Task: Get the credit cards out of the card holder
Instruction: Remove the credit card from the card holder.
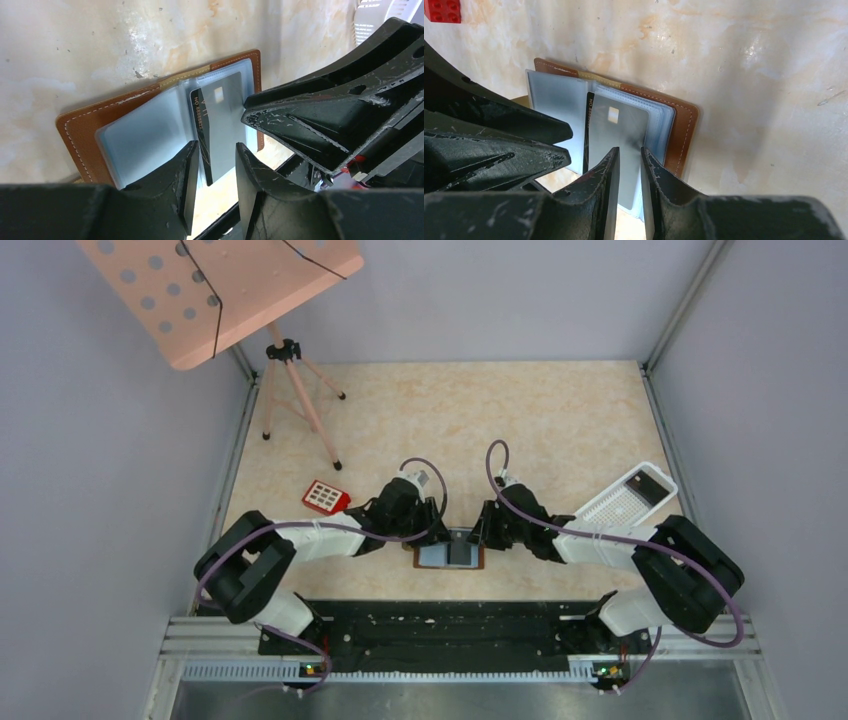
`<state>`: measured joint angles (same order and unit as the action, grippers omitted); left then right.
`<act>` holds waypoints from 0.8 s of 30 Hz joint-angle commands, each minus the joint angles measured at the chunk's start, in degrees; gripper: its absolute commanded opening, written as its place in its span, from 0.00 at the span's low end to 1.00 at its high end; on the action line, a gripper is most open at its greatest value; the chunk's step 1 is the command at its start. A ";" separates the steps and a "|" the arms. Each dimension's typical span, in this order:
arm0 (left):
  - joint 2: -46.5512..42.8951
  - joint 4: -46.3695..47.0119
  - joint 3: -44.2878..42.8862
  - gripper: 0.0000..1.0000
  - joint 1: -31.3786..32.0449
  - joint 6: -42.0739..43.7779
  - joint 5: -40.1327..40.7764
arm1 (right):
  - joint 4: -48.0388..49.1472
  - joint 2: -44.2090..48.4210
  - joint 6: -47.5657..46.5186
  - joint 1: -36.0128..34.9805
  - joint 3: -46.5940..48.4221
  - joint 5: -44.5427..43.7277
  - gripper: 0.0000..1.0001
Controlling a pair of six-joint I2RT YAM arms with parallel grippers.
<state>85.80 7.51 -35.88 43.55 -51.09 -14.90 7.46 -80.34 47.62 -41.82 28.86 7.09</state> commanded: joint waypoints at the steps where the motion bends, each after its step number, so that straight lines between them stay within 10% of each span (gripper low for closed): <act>1: -0.56 1.58 0.19 0.38 0.13 -0.24 1.45 | -0.79 -0.78 -0.26 0.34 -1.07 -0.05 0.22; 24: 3.28 6.51 2.34 0.36 0.22 -3.16 -3.07 | 0.66 -1.38 -0.27 0.34 -1.78 0.47 0.18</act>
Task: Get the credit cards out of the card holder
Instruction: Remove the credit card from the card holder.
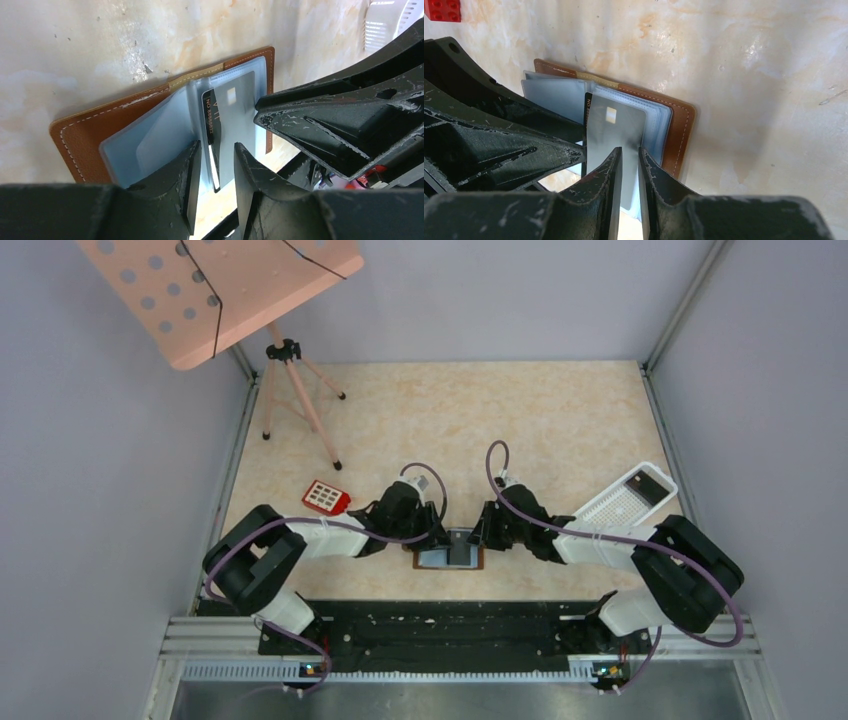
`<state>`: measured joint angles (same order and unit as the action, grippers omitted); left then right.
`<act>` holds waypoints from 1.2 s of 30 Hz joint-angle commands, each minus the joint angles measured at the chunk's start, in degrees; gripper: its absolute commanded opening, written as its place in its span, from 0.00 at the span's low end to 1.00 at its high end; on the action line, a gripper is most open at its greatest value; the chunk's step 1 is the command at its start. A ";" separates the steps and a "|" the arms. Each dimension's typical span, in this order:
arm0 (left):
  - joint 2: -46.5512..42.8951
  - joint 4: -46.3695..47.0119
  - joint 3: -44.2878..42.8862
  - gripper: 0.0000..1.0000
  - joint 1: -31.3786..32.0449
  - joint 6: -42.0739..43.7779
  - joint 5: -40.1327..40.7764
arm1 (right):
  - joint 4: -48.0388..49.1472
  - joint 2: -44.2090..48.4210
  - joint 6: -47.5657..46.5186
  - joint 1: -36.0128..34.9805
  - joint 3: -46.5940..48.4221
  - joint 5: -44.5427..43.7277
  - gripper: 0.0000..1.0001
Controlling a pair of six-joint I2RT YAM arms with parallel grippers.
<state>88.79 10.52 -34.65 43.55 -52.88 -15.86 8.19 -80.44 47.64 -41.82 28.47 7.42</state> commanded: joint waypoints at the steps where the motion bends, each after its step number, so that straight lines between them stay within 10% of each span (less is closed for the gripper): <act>1: 0.24 3.65 1.10 0.36 0.22 -1.61 -2.37 | -0.02 -1.29 -0.21 0.34 -1.37 0.14 0.18; 21: -0.14 8.07 3.17 0.33 0.31 -5.77 -5.35 | 1.61 -1.43 0.50 0.34 -2.74 0.58 0.16; 29: -1.09 7.98 3.54 0.00 0.18 -6.79 -4.99 | 1.40 -1.48 0.67 0.32 -3.38 -0.01 0.16; 36: -3.20 3.85 4.69 0.00 -0.42 -6.82 -3.21 | 0.54 -0.93 -0.22 1.75 -3.75 -0.86 0.15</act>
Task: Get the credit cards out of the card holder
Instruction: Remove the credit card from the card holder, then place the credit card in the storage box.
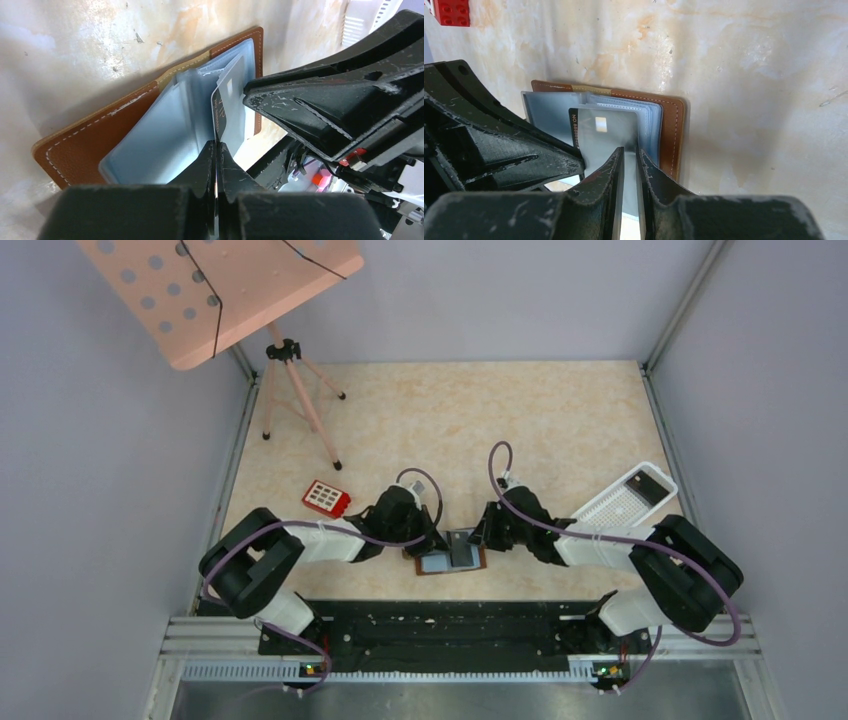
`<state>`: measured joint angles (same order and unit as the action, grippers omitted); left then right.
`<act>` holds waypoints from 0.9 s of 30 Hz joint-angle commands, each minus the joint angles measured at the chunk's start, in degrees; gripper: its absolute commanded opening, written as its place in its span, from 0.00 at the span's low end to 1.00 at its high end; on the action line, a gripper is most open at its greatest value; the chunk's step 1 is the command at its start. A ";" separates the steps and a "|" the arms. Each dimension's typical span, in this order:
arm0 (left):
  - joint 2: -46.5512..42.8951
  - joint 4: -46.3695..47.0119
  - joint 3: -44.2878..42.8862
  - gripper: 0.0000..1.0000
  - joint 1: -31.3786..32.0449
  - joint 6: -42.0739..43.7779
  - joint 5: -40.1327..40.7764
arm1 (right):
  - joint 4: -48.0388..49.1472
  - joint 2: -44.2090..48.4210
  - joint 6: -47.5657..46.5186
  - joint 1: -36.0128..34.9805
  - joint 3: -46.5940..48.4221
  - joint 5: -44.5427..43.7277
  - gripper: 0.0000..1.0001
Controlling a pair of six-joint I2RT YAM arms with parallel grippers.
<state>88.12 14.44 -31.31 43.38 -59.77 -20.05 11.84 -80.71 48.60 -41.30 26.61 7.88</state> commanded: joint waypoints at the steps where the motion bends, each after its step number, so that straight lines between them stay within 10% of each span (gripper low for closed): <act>1: -3.04 -0.61 1.55 0.00 -0.30 0.13 1.25 | -3.13 -0.72 -1.30 1.68 -2.01 -1.25 0.15; 27: -29.54 -17.00 3.42 0.00 -2.94 5.48 10.87 | -0.35 13.37 -1.96 3.76 0.04 5.99 0.27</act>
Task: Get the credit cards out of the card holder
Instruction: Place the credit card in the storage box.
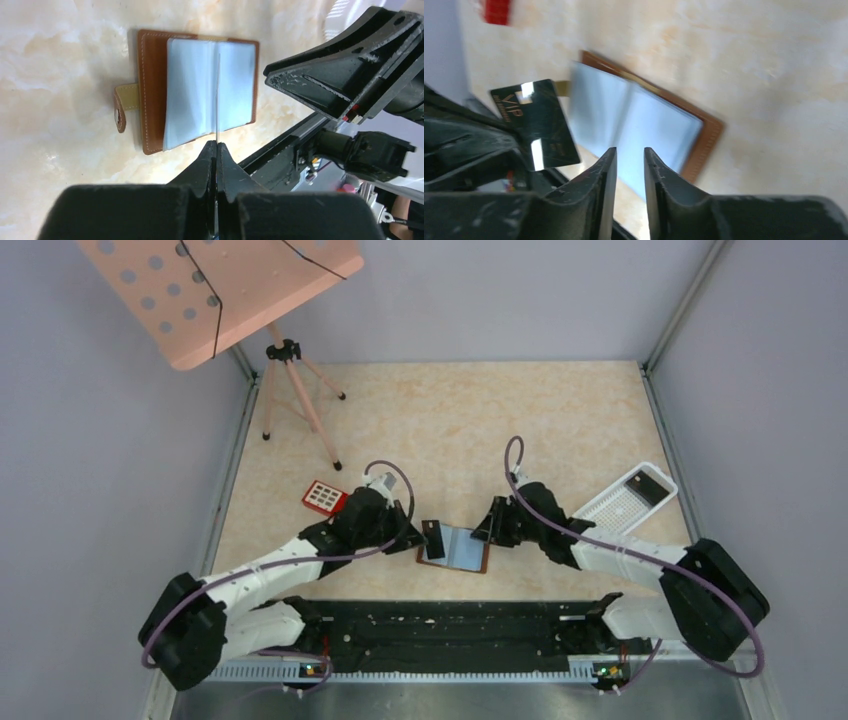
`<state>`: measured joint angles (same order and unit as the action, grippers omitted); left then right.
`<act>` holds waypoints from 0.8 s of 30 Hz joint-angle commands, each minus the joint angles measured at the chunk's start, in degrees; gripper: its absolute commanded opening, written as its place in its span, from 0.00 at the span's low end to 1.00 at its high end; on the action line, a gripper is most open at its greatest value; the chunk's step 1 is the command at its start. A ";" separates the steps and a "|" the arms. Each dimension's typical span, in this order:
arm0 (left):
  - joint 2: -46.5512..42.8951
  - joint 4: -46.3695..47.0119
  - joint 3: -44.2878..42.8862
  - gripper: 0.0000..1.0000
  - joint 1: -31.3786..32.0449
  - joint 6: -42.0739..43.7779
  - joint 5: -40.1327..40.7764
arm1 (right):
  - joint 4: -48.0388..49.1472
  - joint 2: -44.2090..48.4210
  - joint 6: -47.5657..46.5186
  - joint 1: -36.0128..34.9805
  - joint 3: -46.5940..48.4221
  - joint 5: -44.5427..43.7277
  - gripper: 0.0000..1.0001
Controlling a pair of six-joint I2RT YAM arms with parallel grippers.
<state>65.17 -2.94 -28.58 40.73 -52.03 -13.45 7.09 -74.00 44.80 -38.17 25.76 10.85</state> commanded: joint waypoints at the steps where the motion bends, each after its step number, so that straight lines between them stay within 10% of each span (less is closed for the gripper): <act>1: -8.47 2.01 1.17 0.00 -0.30 -3.82 4.80 | 6.17 8.19 3.12 0.69 0.35 3.68 0.30; 11: -17.78 21.17 5.04 0.00 -0.20 -16.72 12.01 | 34.12 17.25 21.68 0.42 -12.64 2.34 0.50; 24: -5.49 43.48 8.28 0.00 4.40 -29.97 16.23 | 49.25 16.51 25.71 -0.59 -17.47 -4.04 0.39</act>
<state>56.71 28.51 -20.47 42.09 -76.66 -1.21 47.59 -56.75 69.25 -38.13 8.95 10.00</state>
